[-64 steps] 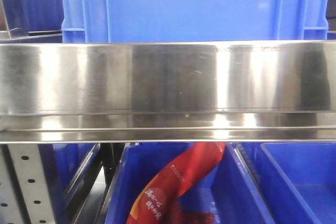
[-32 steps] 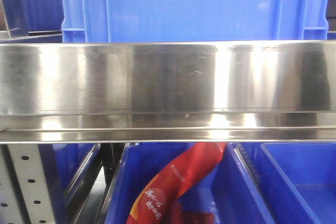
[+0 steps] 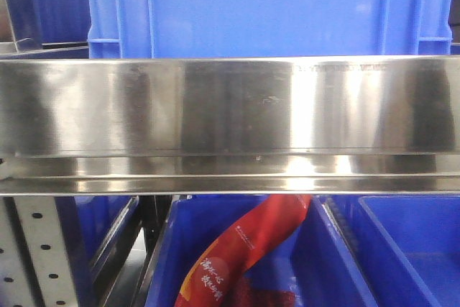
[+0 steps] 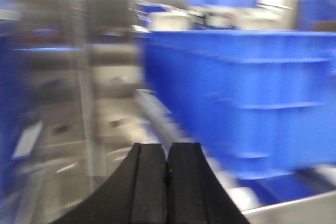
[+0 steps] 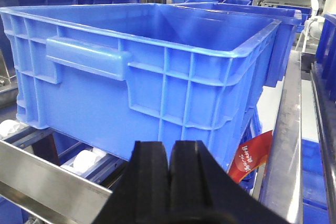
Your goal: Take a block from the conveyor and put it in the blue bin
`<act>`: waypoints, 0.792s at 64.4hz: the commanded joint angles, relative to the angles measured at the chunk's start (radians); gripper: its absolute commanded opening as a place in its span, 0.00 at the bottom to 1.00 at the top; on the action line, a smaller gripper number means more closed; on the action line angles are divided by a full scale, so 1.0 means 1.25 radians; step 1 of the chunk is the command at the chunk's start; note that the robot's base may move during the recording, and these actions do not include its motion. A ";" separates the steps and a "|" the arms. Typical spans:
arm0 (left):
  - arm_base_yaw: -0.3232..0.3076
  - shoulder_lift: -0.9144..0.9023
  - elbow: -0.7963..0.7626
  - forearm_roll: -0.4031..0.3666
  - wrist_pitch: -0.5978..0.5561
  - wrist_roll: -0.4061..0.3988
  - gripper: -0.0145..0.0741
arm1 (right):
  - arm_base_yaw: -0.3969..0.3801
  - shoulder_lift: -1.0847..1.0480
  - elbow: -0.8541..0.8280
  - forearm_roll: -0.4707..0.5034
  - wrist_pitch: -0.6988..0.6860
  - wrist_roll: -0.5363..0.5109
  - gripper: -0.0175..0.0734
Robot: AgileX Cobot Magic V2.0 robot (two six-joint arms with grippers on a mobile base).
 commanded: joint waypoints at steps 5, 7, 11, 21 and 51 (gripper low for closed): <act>0.122 -0.119 0.097 0.004 -0.029 -0.004 0.04 | 0.002 -0.003 0.002 -0.002 -0.019 -0.003 0.01; 0.146 -0.141 0.116 0.004 -0.029 -0.004 0.04 | 0.002 -0.003 0.002 -0.002 -0.019 -0.003 0.01; 0.181 -0.172 0.144 0.004 -0.029 -0.004 0.04 | 0.002 -0.003 0.002 -0.002 -0.019 -0.003 0.01; 0.231 -0.189 0.182 0.004 -0.055 -0.004 0.04 | 0.002 -0.003 0.002 -0.002 -0.019 -0.003 0.01; 0.229 -0.189 0.182 0.005 -0.031 -0.004 0.04 | 0.002 -0.003 0.002 -0.002 -0.019 -0.003 0.01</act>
